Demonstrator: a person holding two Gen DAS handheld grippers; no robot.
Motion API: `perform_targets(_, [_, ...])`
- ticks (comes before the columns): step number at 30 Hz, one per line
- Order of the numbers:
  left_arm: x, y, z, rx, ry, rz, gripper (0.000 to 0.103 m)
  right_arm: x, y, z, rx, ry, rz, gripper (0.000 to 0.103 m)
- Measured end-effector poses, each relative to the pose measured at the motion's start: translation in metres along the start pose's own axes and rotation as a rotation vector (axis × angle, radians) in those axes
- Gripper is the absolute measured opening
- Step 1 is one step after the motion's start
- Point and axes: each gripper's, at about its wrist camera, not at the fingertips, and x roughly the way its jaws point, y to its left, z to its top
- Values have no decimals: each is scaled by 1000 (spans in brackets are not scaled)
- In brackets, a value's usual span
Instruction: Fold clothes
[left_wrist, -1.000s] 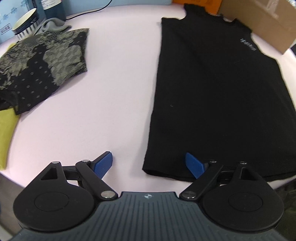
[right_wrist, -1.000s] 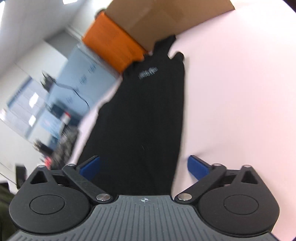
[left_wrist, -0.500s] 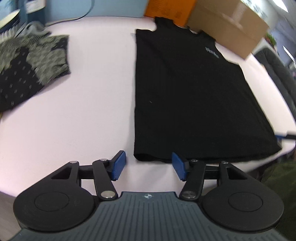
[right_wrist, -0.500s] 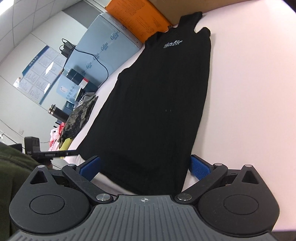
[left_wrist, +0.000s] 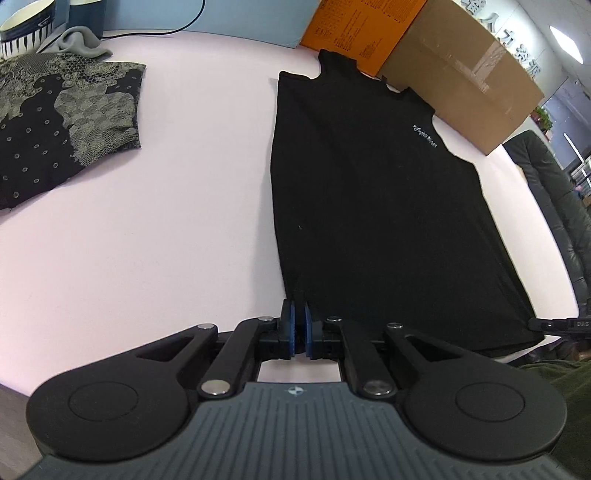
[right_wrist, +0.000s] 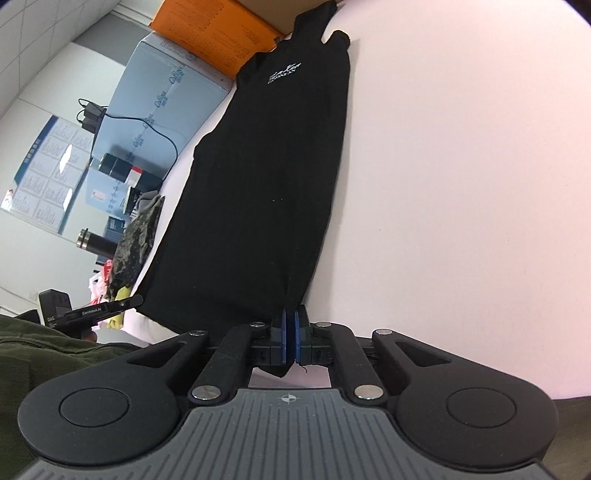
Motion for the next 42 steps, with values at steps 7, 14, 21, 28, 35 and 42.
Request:
perform_targets(7, [-17, -11, 0, 25, 8, -36, 4, -15, 1, 13, -18, 31, 30, 4])
perform_targets(14, [-6, -4, -13, -31, 53, -24, 6, -12, -5, 13, -2, 69, 29, 9])
perform_targets(21, [0, 3, -13, -52, 58, -14, 18, -3, 0, 4, -52, 75, 3, 5])
perform_targets(28, [-11, -9, -14, -3, 88, -143, 7, -37, 0, 11, 9, -5, 124, 4])
perform_targets(35, [-6, -3, -27, 80, 242, -51, 8, -27, 0, 12, -91, 230, -112, 9])
perform_targets(42, [-48, 19, 15, 105, 66, 43, 38, -70, 18, 75, -166, -117, -256, 46])
